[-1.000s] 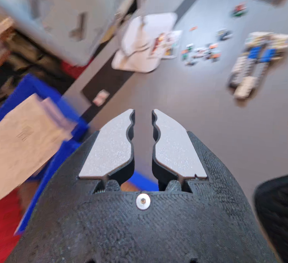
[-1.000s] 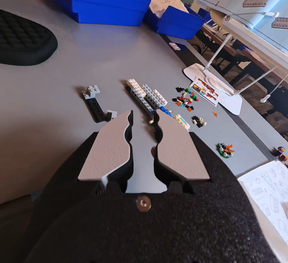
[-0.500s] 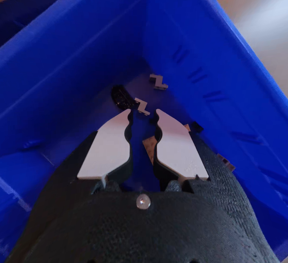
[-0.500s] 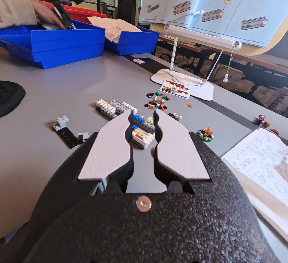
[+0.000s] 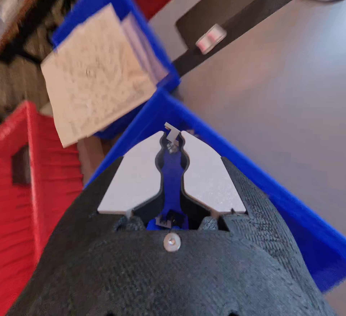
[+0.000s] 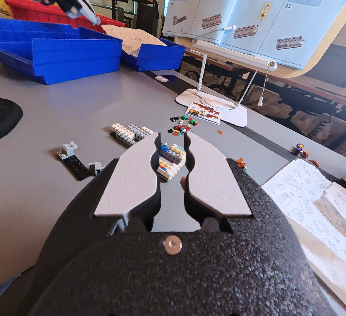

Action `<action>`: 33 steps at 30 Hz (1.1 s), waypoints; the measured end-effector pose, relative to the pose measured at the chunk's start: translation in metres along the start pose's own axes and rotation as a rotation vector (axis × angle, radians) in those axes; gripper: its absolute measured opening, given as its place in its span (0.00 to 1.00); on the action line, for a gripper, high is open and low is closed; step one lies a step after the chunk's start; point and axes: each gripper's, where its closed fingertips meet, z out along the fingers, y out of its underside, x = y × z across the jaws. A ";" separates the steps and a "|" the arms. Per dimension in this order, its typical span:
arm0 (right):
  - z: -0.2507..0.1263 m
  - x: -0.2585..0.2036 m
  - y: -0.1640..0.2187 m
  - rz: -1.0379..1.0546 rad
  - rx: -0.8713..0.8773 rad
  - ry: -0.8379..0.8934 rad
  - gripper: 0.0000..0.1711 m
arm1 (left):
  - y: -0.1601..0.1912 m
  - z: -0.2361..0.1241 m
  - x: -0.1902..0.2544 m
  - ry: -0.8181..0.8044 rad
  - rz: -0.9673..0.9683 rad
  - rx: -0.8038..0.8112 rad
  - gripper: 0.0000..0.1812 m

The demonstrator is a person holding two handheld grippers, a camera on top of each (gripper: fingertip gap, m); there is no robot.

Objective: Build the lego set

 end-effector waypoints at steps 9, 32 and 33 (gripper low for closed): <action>-0.001 0.000 0.005 -0.016 -0.018 0.013 0.13 | -0.038 -0.049 0.335 0.537 0.887 0.086 0.07; -0.007 0.016 -0.003 0.014 0.033 0.088 0.15 | -0.033 0.001 0.010 0.132 -0.090 0.134 0.17; -0.009 0.023 -0.003 0.031 0.040 0.124 0.16 | -0.010 0.017 0.001 0.147 -0.138 0.075 0.17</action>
